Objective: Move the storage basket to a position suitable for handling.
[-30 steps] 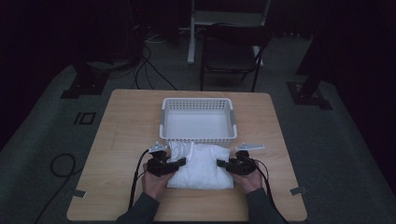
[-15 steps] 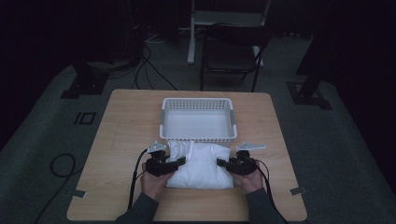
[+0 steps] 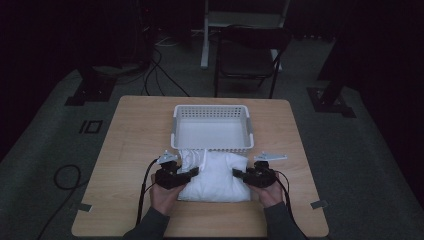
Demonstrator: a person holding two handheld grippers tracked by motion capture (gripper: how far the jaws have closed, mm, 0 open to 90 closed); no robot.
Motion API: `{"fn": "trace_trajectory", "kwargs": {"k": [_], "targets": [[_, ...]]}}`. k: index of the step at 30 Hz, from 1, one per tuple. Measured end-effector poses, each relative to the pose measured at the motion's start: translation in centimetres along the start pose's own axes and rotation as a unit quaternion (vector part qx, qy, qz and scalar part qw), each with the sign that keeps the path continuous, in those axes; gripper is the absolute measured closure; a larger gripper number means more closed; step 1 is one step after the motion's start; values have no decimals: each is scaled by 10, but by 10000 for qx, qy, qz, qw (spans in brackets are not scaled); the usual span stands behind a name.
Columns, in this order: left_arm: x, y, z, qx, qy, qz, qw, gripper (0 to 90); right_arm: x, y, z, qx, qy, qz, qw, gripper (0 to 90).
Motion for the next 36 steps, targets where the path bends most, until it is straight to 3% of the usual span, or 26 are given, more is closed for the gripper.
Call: {"fn": "trace_trajectory", "kwargs": {"k": [36], "targets": [[-11, -10, -16, 62, -220, 78, 9997, 542, -9, 9, -13, -15, -210, -87, 9997, 713]]}}
Point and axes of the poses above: each handheld gripper's, and its own axes: z roughly forward along the jaws, x roughly out of its underside, y roughly to its left, the point moved 1 cm from there along z, roughly forward along the jaws, and after that the axes turned 3 degrees about z, right-handed, at the moved point
